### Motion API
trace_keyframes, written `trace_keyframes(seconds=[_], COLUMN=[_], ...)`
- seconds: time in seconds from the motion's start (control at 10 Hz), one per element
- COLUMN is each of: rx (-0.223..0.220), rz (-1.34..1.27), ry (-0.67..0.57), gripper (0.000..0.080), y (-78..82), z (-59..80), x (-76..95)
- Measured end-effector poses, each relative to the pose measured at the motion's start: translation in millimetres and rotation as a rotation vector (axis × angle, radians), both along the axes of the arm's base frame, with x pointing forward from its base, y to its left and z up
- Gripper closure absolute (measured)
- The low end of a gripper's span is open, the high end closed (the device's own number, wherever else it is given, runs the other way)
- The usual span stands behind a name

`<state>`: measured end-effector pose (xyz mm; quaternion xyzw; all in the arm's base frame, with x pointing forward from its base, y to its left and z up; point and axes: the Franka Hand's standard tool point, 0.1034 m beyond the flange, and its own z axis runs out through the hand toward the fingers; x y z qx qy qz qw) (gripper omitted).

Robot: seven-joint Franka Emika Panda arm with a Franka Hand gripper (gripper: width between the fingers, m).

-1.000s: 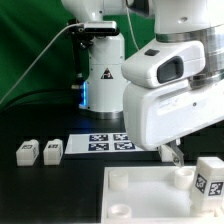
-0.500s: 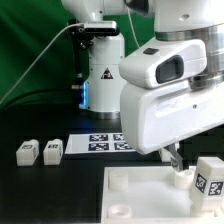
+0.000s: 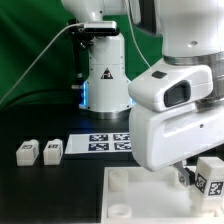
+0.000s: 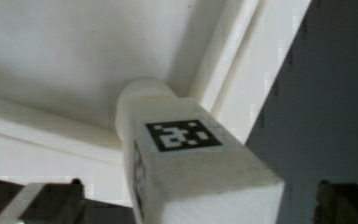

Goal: Assemble one leg

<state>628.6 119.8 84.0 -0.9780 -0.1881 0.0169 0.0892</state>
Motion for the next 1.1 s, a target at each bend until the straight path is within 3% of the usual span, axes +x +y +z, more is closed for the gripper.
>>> trace_keyframes(seconds=[0.2,0.4,0.5,0.9,1.1], rx=[0.001,0.001,0.001,0.0,0.022], rz=[0.002,0.002,0.002,-0.023,-0.212], ry=[-0.013,-0.013,-0.013,-0.009,-0.029], gripper=[0.0151,0.0441,0.0485,0.0485,0.0485], y=[-1.4,-1.1,-1.1,-0.7,-2.9], z=[-0.5,-0.6,-0.5,-0.5,-1.2], x=[1.8,1.7,1.8,1.7,1.1])
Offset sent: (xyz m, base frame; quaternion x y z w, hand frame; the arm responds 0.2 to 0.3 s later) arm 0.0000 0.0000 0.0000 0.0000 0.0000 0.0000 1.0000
